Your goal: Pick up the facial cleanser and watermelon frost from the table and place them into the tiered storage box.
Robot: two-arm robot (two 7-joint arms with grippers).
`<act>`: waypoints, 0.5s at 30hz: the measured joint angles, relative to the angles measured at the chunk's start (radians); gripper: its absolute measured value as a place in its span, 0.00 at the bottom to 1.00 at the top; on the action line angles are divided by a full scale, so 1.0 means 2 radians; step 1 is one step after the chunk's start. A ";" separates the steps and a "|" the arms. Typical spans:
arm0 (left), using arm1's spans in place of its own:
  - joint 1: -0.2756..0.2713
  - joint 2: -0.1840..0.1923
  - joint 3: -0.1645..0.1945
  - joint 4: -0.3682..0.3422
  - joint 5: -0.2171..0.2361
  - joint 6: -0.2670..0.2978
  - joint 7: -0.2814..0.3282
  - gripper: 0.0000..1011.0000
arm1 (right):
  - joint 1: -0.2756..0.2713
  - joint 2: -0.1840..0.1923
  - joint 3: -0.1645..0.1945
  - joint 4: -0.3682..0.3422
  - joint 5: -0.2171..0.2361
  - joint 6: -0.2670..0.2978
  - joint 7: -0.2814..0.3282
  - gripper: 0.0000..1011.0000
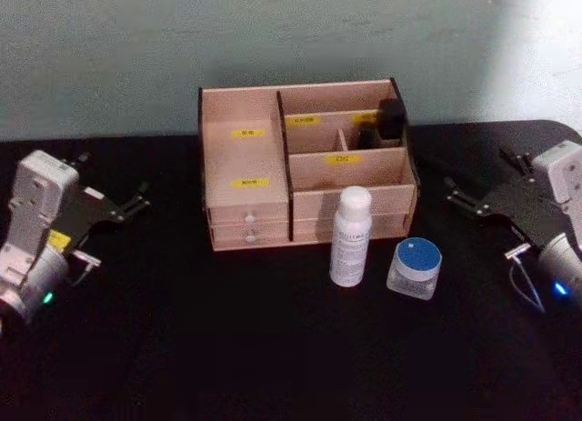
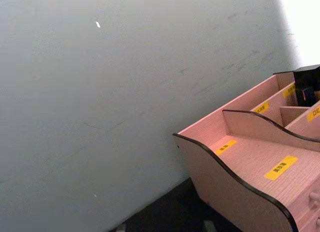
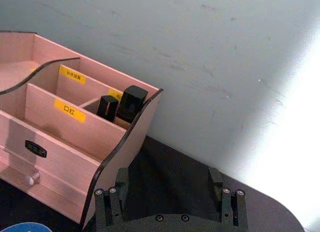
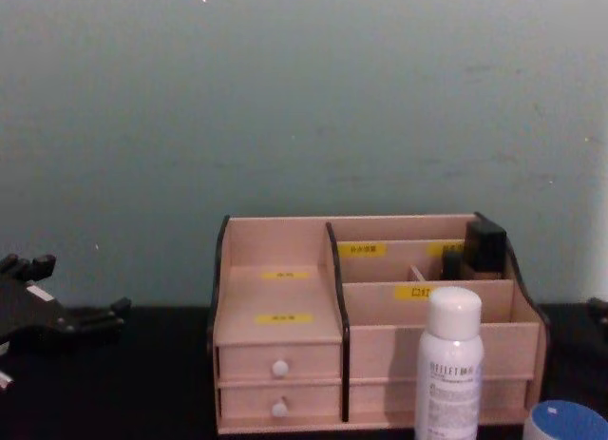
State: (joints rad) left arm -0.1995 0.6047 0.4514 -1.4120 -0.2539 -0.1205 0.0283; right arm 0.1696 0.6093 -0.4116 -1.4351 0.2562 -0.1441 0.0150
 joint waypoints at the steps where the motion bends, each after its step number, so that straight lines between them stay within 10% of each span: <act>1: 0.000 0.000 0.000 0.000 0.000 0.000 0.000 0.99 | -0.005 0.002 0.004 -0.005 0.001 -0.002 0.002 0.99; 15: 0.000 0.000 0.000 0.000 0.000 0.000 0.000 0.99 | -0.067 0.024 0.036 -0.072 0.034 -0.013 0.042 0.99</act>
State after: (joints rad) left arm -0.1995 0.6047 0.4514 -1.4120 -0.2539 -0.1205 0.0283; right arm 0.0364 0.6579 -0.3392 -1.5791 0.3248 -0.1697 0.0994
